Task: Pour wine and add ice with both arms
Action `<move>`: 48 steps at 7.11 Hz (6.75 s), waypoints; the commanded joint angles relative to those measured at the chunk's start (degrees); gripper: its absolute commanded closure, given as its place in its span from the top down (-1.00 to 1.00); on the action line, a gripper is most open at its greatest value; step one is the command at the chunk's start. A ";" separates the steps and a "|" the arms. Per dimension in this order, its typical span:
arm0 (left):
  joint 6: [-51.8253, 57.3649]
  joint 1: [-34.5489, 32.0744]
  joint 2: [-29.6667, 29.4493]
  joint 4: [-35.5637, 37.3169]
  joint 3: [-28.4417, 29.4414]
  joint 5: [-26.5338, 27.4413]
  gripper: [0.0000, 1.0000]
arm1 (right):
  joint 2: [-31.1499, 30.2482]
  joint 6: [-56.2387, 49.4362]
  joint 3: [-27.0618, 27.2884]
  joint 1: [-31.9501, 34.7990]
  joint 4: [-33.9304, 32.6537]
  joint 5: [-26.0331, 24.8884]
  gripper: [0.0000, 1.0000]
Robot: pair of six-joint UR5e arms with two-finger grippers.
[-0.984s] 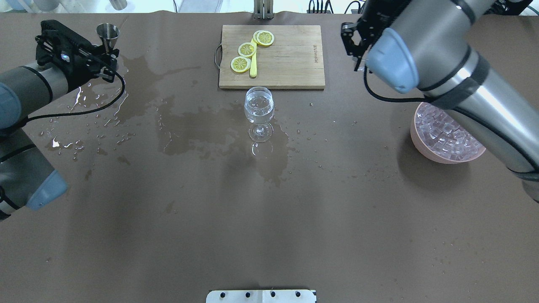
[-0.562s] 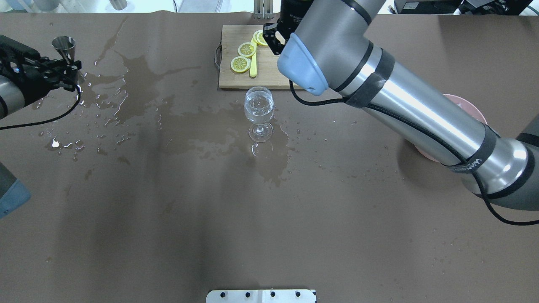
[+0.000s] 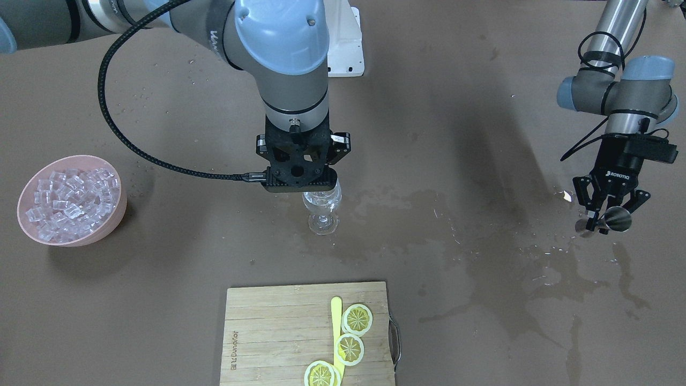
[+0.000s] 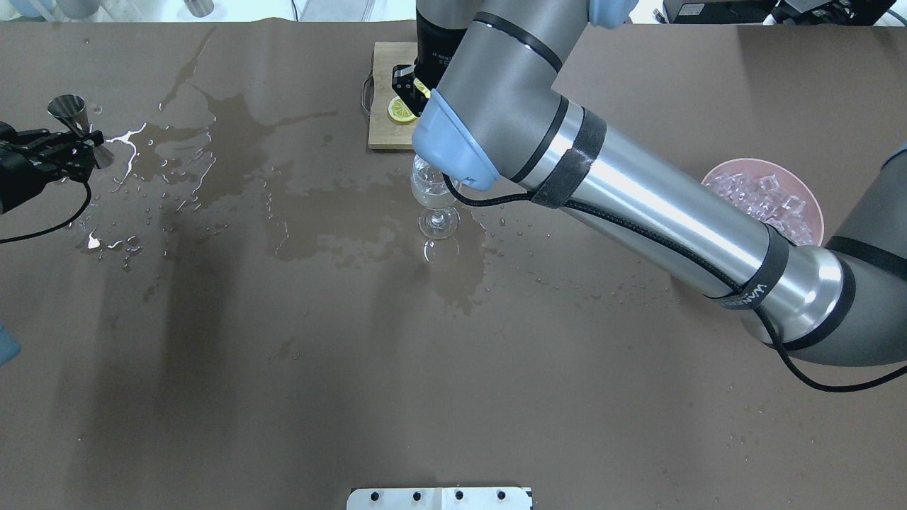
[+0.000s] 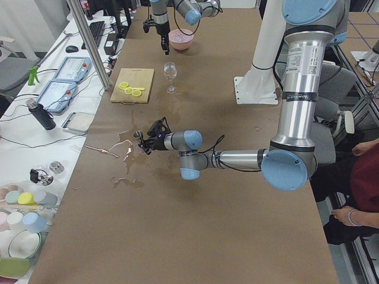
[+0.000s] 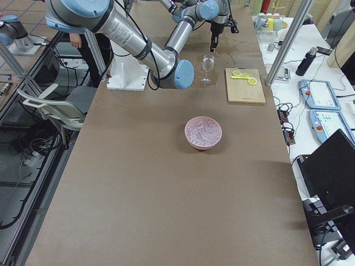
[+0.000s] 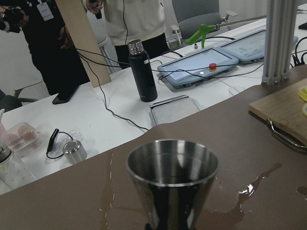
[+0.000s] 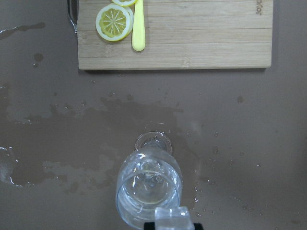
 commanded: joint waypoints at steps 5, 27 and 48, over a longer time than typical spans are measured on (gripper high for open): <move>-2.88 0.17 0.19 -0.82 4.67 -0.33 -1.00 | 1.91 0.00 -6.42 -1.65 5.43 -2.46 -0.55; -3.60 0.52 -0.78 -7.24 11.00 -1.91 0.15 | -57.29 -48.41 24.34 38.42 -4.50 9.32 1.00; 36.80 -38.85 -7.99 85.47 -16.96 -51.39 0.96 | -71.57 -51.07 23.11 44.93 8.07 9.58 1.00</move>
